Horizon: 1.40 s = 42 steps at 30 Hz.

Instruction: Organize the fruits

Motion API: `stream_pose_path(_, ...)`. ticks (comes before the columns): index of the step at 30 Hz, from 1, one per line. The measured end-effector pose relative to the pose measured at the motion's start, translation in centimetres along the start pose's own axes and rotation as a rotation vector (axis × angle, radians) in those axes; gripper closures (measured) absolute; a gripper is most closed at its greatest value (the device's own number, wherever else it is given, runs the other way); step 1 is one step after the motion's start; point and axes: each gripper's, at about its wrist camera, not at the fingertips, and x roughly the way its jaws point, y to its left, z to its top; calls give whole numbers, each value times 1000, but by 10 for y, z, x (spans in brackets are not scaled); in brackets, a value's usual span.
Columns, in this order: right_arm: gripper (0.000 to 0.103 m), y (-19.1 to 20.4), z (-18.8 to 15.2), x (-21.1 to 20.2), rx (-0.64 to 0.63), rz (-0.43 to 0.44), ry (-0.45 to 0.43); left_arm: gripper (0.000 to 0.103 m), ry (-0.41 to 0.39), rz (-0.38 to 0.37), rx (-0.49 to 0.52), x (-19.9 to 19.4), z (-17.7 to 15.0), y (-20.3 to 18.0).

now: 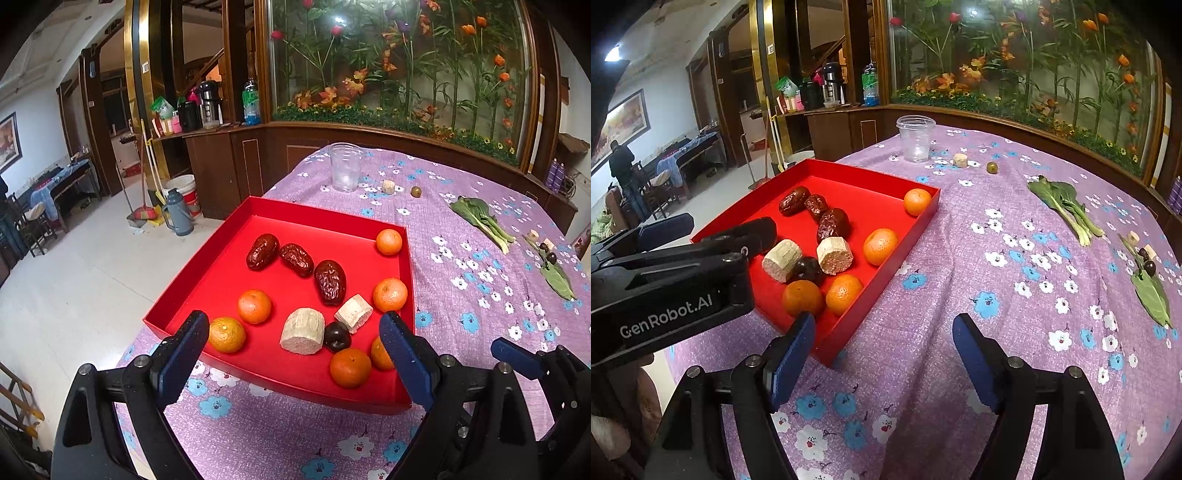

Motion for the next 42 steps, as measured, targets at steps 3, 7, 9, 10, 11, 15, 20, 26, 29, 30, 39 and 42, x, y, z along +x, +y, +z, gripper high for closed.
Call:
stream_pose_path(3,21,-1,-1,0,2,1,-2,10,-34,35,8,-7,1,-2)
stream_pose_path(7,21,-1,-1,-4,-3,4,-17,8,-149,142,28,-31,3,-7)
stream_pose_path(9,21,0,-1,-8,-6,5,-33,0,-208,183,42,-44,4,-9)
stream_pose_path(10,21,0,-1,-9,-7,6,-38,0,-239,200,52,-51,4,-11)
stream_pose_path(11,21,0,-1,-10,-7,8,-45,0,-253,215,59,-56,3,-13)
stream_pose_path(15,20,0,-1,-14,-4,16,-60,0,-308,304,64,-67,-4,-14)
stream_pose_path(20,20,0,-2,-18,-6,22,-69,0,-224,206,44,-58,-1,-9)
stream_pose_path(26,18,2,-4,-20,-12,30,-74,0,-173,173,6,-50,-3,-3)
stream_pose_path(29,18,4,-4,-19,-16,35,-73,0,-148,140,-10,-46,-4,1)
stream_pose_path(30,18,5,-4,-18,-19,39,-73,0,-136,124,-17,-43,-5,2)
stream_pose_path(39,16,22,-4,-8,-72,45,-53,0,-33,53,-77,-13,-10,16)
stream_pose_path(42,16,28,0,-3,-93,44,-47,0,-12,53,-93,-5,-12,22)
